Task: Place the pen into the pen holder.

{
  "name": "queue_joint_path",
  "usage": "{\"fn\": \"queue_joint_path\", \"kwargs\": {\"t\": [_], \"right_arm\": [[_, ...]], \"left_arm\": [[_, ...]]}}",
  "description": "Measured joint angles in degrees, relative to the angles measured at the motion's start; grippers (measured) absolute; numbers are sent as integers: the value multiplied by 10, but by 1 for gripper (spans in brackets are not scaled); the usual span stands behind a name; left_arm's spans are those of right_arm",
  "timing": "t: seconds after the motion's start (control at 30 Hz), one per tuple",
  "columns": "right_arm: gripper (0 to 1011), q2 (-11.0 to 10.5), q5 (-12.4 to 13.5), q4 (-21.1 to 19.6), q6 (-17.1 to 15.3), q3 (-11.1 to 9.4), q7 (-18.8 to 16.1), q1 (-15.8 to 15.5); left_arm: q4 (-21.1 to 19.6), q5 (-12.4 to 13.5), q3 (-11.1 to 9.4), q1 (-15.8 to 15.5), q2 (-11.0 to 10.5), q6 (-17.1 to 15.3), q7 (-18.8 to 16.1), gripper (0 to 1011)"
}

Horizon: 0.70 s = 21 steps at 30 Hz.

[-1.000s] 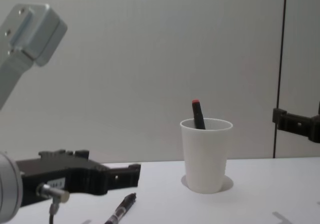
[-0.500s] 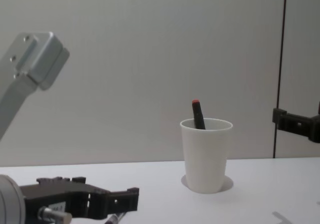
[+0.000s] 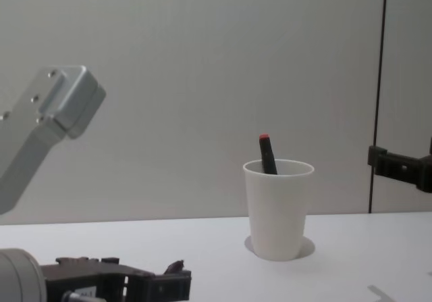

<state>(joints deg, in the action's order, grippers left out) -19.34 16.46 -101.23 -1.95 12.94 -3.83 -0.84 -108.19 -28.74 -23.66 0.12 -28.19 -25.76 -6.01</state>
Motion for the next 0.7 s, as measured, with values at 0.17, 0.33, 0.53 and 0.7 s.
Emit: {"fn": "queue_joint_path", "kwargs": {"t": [0.17,0.33,0.53,0.7], "right_arm": [[1002,0,0,0,0,0,0,0],[1001,0,0,0,0,0,0,0],[1002,0,0,0,0,0,0,0],[1002,0,0,0,0,0,0,0]], "left_arm": [[4,-1,2,-4,4,-17,2,1001],[7,-1,4,-7,7,-31,3,1001],[12,-1,7,-14,11,-52,5,1001],[18,0,10,-22,16,-69,11,1001]]}}
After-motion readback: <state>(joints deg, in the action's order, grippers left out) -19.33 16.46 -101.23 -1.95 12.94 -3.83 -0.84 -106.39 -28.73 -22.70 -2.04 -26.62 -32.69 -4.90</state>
